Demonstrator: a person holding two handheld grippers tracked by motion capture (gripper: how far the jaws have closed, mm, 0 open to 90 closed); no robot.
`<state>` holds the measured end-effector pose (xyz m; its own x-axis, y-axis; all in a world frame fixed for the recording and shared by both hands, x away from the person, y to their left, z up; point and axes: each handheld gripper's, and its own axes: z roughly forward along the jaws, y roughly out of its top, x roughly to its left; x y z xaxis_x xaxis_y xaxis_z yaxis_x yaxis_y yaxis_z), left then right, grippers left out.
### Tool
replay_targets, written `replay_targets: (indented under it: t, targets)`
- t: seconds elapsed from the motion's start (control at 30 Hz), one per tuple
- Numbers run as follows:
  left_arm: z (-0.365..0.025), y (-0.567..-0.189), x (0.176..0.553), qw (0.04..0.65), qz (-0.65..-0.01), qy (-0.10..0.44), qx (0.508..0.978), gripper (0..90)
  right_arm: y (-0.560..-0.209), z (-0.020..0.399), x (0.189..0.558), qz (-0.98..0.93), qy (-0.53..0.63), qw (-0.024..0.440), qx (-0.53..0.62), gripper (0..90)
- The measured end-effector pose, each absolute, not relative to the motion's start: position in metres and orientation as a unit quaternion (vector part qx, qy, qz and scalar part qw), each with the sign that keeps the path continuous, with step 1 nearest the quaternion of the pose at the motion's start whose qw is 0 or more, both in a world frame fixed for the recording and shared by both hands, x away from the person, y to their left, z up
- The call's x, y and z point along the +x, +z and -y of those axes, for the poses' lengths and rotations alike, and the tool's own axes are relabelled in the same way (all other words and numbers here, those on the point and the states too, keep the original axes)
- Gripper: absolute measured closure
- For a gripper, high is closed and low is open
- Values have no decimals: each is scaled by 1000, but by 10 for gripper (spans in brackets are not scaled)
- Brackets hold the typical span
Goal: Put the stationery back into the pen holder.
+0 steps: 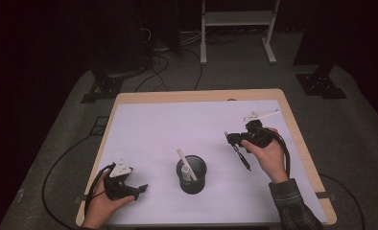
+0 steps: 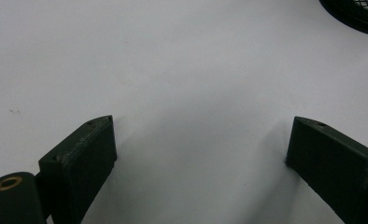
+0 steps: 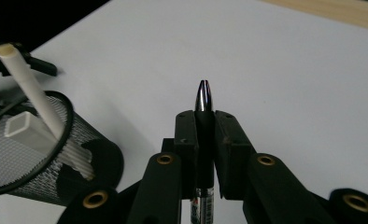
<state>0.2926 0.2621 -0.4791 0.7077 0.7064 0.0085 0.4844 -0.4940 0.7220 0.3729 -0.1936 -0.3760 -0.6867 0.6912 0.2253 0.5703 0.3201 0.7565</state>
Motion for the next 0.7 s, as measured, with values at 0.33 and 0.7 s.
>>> replay_targets:
  t: [0.33,0.7]
  targets:
    - [-262,-479,292,362,-351,153,850,76,-358,183,361,-797,492,66,344,794]
    - [-262,-479,292,361,-352,151,850,76,-335,161,346,-788,538,76,291,793]
